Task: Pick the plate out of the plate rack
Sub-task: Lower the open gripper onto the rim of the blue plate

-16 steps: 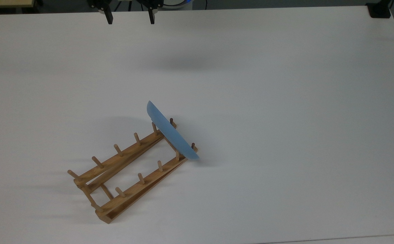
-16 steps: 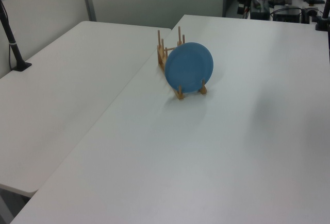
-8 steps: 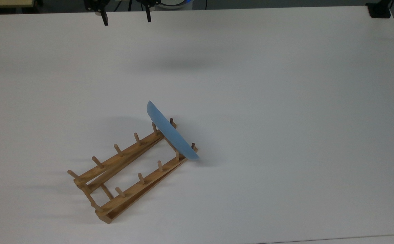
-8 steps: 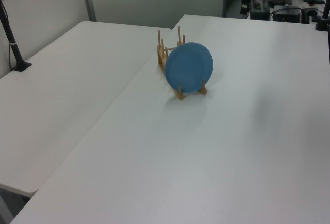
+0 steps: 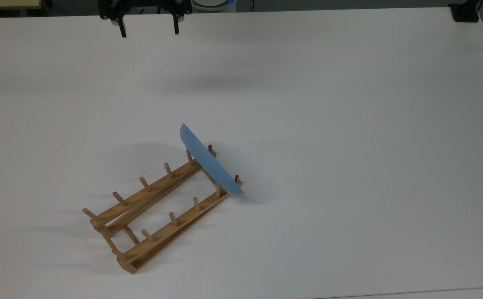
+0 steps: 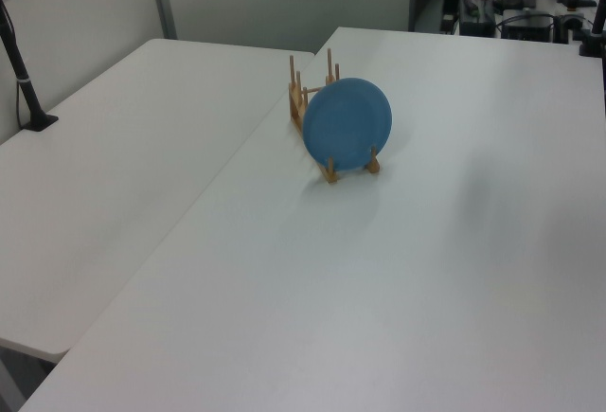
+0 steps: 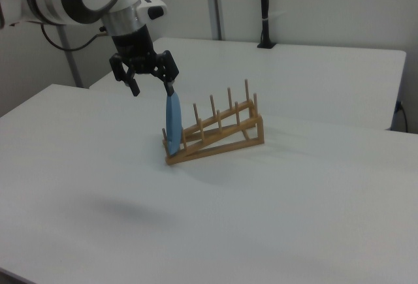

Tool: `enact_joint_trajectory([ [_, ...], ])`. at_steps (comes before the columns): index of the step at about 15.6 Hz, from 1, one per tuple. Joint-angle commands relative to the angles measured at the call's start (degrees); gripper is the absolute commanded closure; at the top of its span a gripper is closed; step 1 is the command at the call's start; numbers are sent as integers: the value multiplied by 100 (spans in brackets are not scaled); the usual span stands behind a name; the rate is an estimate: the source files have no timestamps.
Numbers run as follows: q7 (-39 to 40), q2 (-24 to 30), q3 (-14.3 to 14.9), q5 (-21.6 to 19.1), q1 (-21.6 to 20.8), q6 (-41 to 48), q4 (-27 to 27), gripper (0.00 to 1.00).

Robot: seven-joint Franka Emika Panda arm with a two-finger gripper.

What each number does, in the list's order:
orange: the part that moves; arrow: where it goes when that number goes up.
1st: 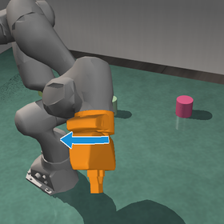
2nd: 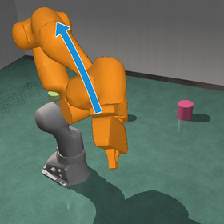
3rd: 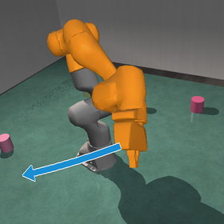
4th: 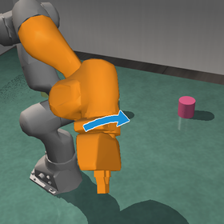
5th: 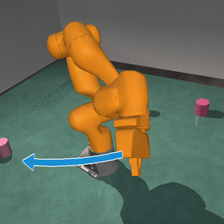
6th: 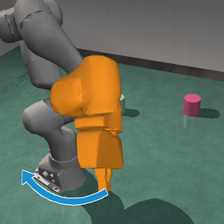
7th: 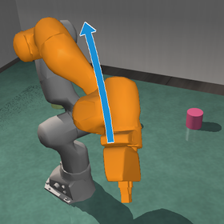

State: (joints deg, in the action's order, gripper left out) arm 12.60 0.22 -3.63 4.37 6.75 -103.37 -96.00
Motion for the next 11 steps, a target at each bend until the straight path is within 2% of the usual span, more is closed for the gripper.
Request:
enact_joint_trajectory([
  [1,-968,-258,29,205,-236,-910,11,0],
  [5,-1057,-496,29,213,-306,-1737,2,0],
  [7,-1486,-619,29,222,-420,-2246,-24,0],
  [11,-2242,-944,29,704,-622,-3310,-296,5],
])
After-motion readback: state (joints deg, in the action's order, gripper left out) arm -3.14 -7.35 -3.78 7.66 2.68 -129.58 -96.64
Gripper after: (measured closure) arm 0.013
